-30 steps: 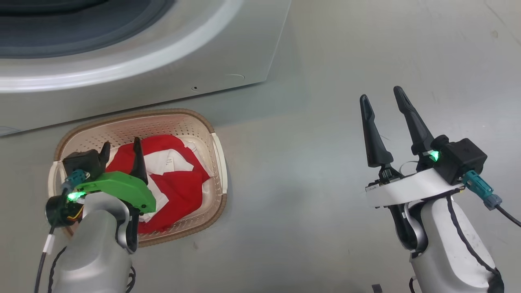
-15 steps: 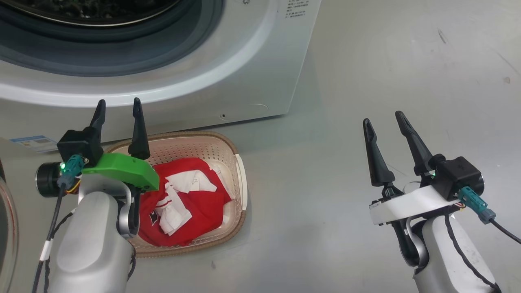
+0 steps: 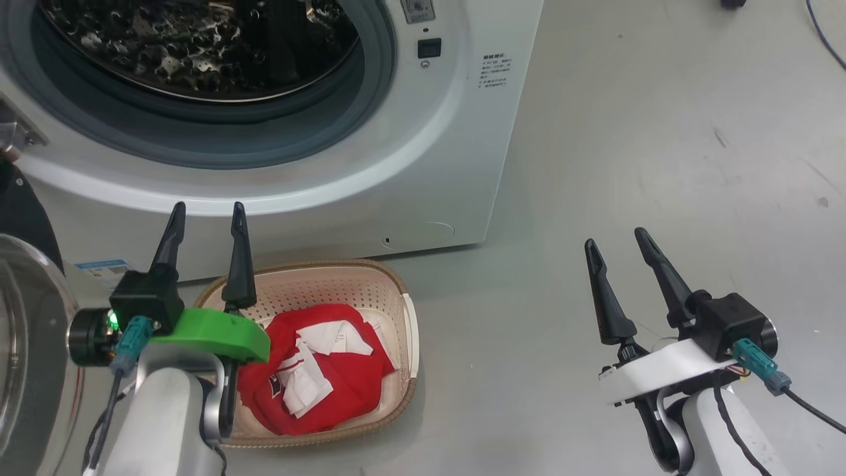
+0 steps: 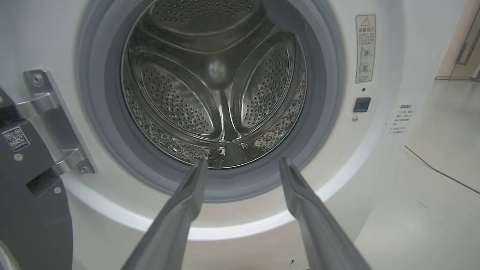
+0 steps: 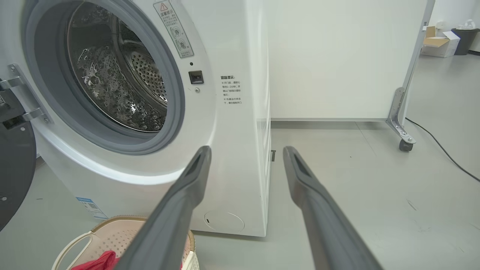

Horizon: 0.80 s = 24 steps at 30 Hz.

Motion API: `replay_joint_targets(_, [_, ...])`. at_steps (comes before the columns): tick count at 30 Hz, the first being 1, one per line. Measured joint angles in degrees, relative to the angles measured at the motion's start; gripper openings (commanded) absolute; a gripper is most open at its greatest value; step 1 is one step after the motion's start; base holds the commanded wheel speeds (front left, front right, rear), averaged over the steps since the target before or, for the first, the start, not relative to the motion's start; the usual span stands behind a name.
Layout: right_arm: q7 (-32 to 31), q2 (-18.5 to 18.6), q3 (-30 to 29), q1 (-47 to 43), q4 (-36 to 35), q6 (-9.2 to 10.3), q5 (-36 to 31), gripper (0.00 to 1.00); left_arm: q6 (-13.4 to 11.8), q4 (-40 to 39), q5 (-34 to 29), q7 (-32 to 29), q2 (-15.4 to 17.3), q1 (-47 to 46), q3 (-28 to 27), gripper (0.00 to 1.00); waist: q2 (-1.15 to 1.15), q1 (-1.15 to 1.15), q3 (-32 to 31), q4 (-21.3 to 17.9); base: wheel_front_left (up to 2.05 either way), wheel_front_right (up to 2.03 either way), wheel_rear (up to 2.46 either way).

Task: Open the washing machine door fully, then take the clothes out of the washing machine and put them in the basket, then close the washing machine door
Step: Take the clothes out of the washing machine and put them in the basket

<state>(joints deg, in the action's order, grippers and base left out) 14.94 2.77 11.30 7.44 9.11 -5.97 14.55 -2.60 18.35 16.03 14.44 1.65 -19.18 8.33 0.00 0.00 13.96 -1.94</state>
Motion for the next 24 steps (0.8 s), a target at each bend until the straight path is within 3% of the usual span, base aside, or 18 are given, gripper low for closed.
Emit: replay_joint_targets(24, [0.0,-0.2,-0.1,-9.1,-0.2,1.59,0.0,1.00,-2.5,-8.0,-1.3,-0.1,0.5,19.3,-0.5,1.00,0.00,0.00,-10.3,2.1,0.00,0.00,0.00])
